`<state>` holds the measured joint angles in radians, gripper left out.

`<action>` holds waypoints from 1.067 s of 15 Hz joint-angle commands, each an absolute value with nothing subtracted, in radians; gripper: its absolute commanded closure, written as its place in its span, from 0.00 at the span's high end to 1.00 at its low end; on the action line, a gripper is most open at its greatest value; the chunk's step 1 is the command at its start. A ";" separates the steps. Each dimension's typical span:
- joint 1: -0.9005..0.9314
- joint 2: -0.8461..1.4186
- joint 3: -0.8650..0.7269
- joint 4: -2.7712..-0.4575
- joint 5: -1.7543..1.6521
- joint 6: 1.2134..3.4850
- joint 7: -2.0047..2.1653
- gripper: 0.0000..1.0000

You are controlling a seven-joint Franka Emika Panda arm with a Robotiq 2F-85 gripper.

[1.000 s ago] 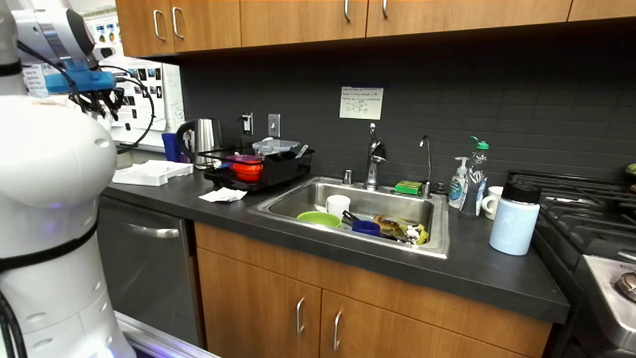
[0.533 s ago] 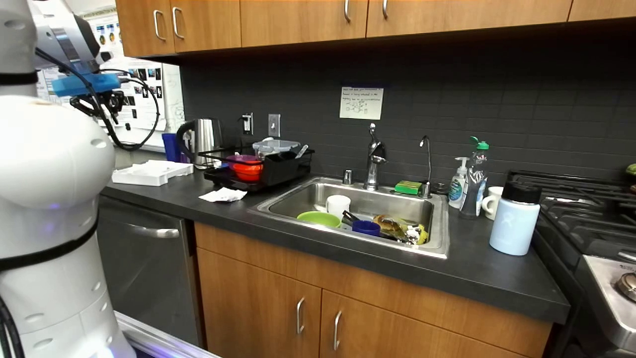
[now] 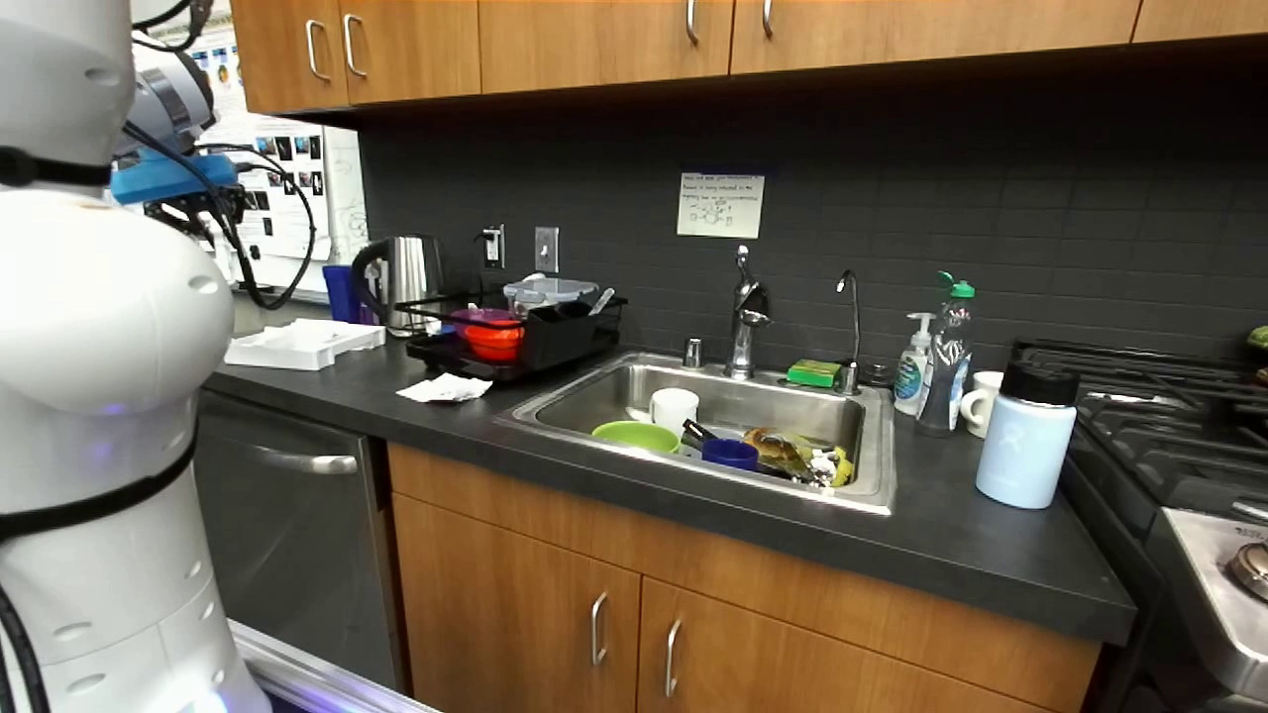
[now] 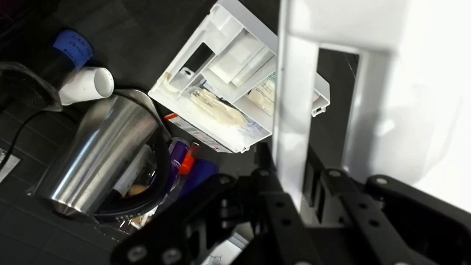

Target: Put the white lid on top of the white box on the left.

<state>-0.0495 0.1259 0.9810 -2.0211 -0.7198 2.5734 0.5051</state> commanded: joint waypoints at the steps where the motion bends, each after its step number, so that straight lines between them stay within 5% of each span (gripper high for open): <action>1: 0.049 0.273 0.950 -1.905 -0.868 2.489 0.624 0.06; 3: 0.112 0.339 0.923 -1.856 -0.935 2.450 0.683 0.06; 9: 0.508 0.403 0.522 -1.693 -0.865 2.450 0.753 0.06; 16: 0.673 0.448 0.282 -1.519 -0.871 2.409 0.918 0.06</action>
<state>0.6203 0.4267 0.3573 -1.6007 -0.8717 2.4499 0.8591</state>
